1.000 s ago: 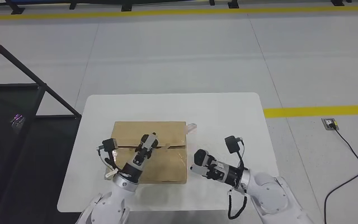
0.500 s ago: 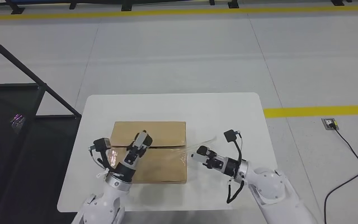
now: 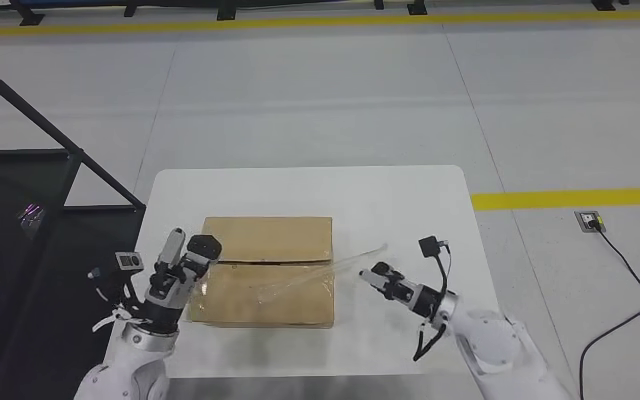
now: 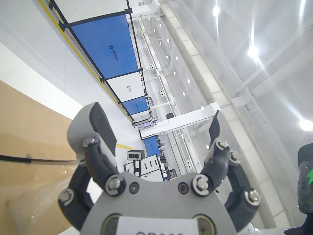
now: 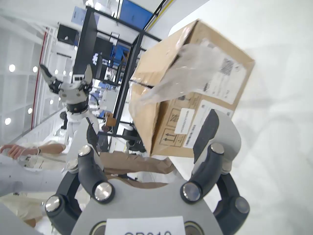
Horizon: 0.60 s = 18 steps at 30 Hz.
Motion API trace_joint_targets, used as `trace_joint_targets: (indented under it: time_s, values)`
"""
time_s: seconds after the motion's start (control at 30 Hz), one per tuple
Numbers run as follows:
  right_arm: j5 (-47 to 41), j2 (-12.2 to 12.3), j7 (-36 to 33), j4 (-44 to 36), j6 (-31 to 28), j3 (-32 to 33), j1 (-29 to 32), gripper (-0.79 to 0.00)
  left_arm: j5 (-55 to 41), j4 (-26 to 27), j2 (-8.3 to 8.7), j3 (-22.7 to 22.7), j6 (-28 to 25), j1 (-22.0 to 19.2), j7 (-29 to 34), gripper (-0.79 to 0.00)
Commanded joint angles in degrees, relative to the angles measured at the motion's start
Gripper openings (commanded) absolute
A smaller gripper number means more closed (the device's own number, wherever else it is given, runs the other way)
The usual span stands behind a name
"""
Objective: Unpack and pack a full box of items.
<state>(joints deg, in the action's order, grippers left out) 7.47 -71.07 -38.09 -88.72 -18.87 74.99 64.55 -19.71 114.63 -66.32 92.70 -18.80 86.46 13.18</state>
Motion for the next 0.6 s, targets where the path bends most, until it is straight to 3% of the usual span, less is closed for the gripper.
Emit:
trace_joint_targets:
  time_s: [0.0, 0.4, 0.57]
  values:
    - [1.7, -0.2, 2.9, 1.3, 0.3, -1.0, -0.9, 0.0, -1.2, -0.6, 0.06, 1.5, -0.6, 1.0, 1.0, 0.0]
    - [11.2, -0.2, 8.4, 6.2, -7.0, -3.4, -3.0, 0.0, -4.2, -3.9, 0.08, 6.7, -3.2, 4.3, 3.9, 0.0]
    - [11.5, -0.2, 10.6, 7.0, -7.7, -3.5, -3.3, -0.182, -3.9, -3.6, -0.04, 7.0, -3.8, 4.9, 4.3, 0.0]
